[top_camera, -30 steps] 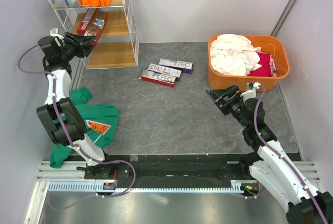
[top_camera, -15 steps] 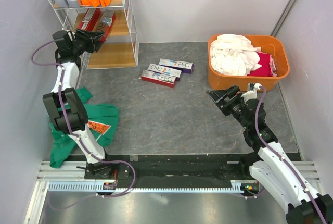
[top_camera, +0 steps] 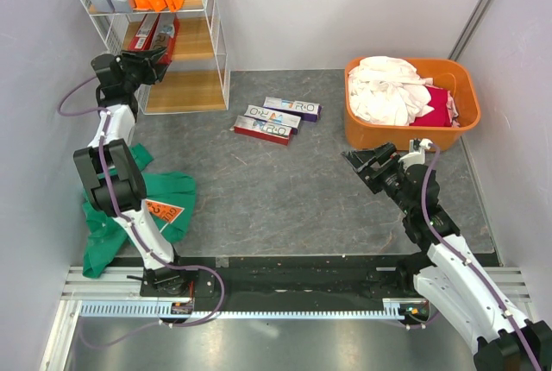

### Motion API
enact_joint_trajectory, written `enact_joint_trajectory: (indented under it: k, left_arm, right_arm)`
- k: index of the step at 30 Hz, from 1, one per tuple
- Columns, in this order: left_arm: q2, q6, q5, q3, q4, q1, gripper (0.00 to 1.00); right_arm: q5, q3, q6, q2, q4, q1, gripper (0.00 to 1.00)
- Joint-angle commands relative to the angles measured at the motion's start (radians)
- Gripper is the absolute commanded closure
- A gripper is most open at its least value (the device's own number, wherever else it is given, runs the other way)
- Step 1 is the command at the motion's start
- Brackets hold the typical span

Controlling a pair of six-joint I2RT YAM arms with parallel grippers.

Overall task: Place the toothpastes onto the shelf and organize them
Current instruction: Place the toothpaste on the shelf.

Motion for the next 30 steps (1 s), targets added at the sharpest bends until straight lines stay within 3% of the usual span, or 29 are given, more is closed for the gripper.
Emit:
enact_joint_trajectory:
  k: [1,7,12,13,15,16,18,30]
  left_arm:
    - [0.027,-0.091,-0.055,0.011,0.069,0.004,0.72]
    - [0.074,-0.116,-0.07,0.062,0.075,0.004,0.69]
    - [0.102,-0.097,-0.001,0.105,0.081,0.002,0.57]
    - [0.09,-0.077,0.006,0.1,0.083,0.004,0.46]
    - [0.07,-0.048,0.034,0.085,0.075,0.002,0.34]
    - [0.047,-0.015,0.043,0.076,0.065,0.004,0.16]
    - [0.02,0.028,0.06,0.077,0.009,0.004,0.01]
    - [-0.085,0.335,0.083,0.123,-0.274,0.007,0.0]
  right_arm:
    - [0.001,-0.004,-0.015,0.001,0.006,-0.005,0.02]
    - [0.001,-0.005,-0.015,-0.001,0.006,-0.005,0.02]
    - [0.001,-0.005,-0.018,0.002,0.005,-0.006,0.02]
    - [-0.001,-0.005,-0.019,0.002,0.003,-0.006,0.02]
    - [-0.001,-0.005,-0.019,0.001,0.002,-0.006,0.02]
    - [-0.001,-0.005,-0.018,0.001,0.0,-0.006,0.02]
    - [-0.001,-0.005,-0.018,-0.002,-0.003,-0.008,0.02]
    - [-0.009,-0.011,-0.016,-0.004,-0.007,-0.008,0.02]
